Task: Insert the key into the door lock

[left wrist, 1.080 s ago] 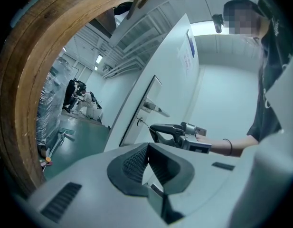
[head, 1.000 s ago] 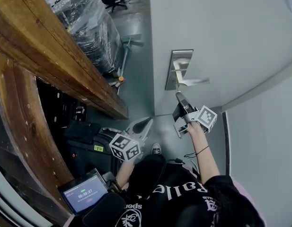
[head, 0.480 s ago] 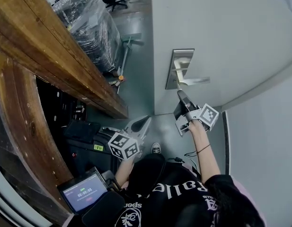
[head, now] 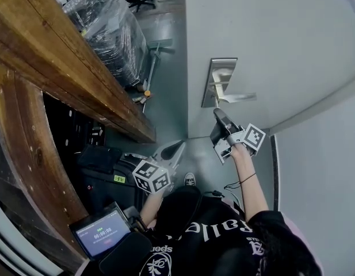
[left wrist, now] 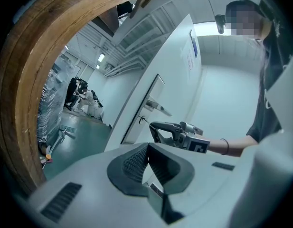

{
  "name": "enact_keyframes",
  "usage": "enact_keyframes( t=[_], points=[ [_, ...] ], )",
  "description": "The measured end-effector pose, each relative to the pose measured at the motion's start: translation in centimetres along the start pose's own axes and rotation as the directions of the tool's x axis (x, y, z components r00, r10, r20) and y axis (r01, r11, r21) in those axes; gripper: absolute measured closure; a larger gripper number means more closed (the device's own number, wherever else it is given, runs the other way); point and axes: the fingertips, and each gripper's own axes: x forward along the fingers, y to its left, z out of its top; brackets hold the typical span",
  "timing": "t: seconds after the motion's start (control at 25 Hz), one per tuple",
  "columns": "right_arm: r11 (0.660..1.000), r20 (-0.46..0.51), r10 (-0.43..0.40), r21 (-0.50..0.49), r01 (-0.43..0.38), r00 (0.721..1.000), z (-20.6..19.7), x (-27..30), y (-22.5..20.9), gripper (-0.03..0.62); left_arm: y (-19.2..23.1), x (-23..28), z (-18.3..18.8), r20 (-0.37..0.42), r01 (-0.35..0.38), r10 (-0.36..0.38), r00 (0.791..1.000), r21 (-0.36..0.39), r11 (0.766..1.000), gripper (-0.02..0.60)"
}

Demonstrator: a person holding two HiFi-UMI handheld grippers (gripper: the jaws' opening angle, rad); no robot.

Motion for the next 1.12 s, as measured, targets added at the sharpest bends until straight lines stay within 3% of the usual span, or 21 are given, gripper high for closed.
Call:
enact_keyframes(
  t=[0.28, 0.44, 0.72, 1.12],
  points=[
    [0.997, -0.101, 0.047, 0.073, -0.039, 0.994, 0.6, 0.5, -0.5, 0.557, 0.4, -0.2, -0.2, -0.005, -0.013, 0.013, 1.0, -0.003, 1.0, 0.577],
    [0.999, -0.116, 0.035, 0.042, -0.031, 0.993, 1.0, 1.1, -0.2, 0.557, 0.5, -0.1, -0.3, -0.006, -0.014, 0.014, 1.0, -0.008, 1.0, 0.577],
    [0.995, -0.081, 0.072, 0.075, -0.066, 0.994, 1.3, 1.7, -0.4, 0.557, 0.1, 0.4, -0.3, -0.012, 0.0, -0.001, 1.0, -0.009, 1.0, 0.577],
    [0.999, -0.007, 0.018, -0.031, -0.018, 1.0, 2.6, 4.0, -0.1, 0.557, -0.7, 0.9, -0.4, -0.021, 0.019, -0.019, 1.0, -0.002, 1.0, 0.577]
  ],
)
